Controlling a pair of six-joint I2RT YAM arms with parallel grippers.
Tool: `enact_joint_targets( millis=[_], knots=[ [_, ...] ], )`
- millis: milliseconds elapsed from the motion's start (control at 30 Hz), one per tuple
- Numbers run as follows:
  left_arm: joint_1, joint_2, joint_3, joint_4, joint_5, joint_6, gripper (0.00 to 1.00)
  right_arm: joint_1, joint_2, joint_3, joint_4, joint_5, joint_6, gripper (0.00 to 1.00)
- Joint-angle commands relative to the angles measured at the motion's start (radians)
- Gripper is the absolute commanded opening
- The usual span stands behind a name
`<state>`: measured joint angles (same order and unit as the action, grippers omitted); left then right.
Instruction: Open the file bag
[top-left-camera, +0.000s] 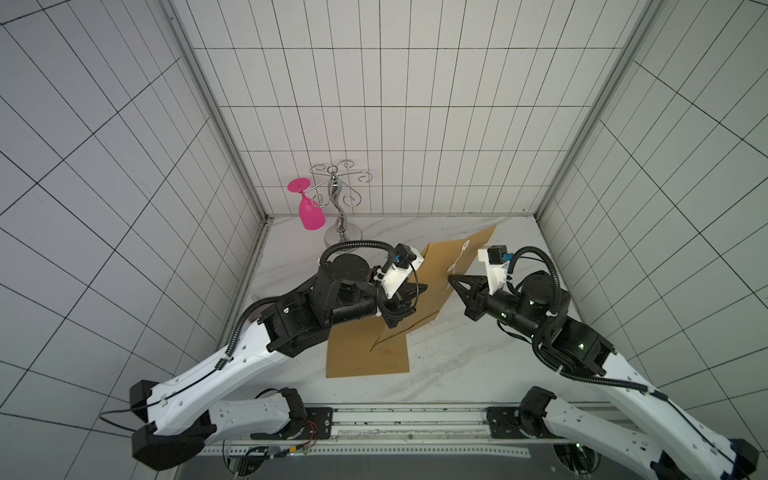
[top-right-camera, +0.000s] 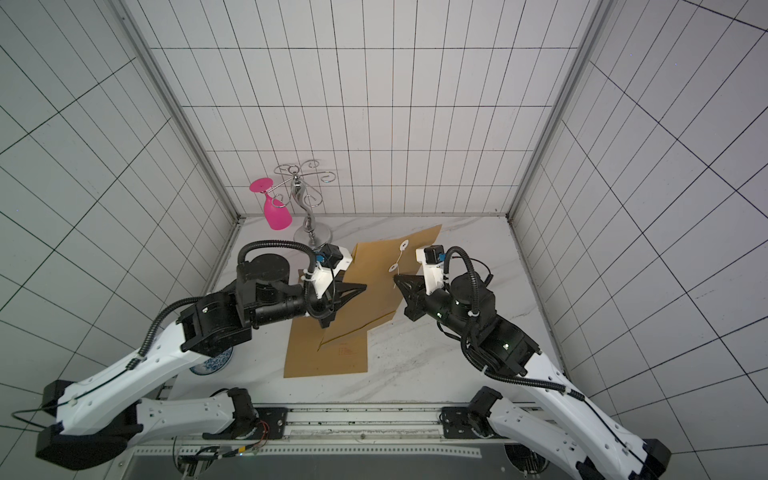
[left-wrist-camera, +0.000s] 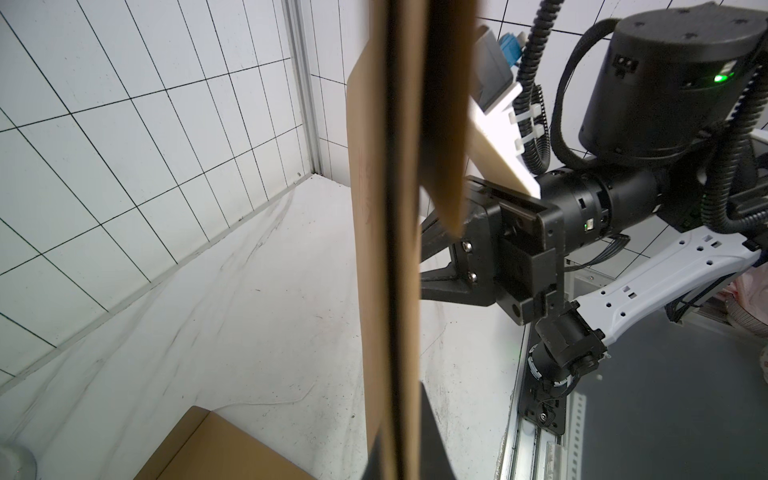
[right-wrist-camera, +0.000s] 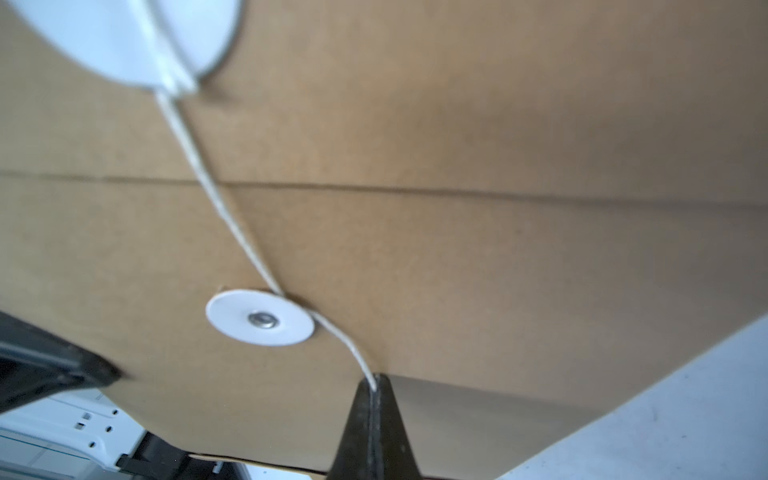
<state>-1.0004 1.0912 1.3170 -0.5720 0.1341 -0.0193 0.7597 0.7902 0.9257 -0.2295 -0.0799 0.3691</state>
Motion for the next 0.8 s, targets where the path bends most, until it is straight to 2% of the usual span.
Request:
enact_joint_targets(
  millis=[0, 167, 333, 600, 767],
  knots=[
    [-0.005, -0.021, -0.025, 0.063, -0.018, -0.003, 0.00, -0.003, -0.015, 0.056, -0.022, 0.049, 0.011, 0.00],
    [-0.004, -0.021, -0.108, 0.143, -0.112, -0.046, 0.00, -0.003, -0.034, 0.102, -0.180, 0.112, 0.002, 0.00],
    [-0.005, 0.004, -0.198, 0.264, -0.103, -0.109, 0.00, -0.003, -0.077, 0.110, -0.291, 0.165, -0.010, 0.00],
    [-0.004, 0.108, -0.250, 0.400, -0.015, -0.190, 0.00, -0.003, -0.013, 0.190, -0.367, 0.127, -0.029, 0.00],
    [0.005, 0.157, -0.243, 0.455, -0.014, -0.262, 0.00, 0.002, 0.078, 0.272, -0.374, 0.016, -0.046, 0.00]
  ],
)
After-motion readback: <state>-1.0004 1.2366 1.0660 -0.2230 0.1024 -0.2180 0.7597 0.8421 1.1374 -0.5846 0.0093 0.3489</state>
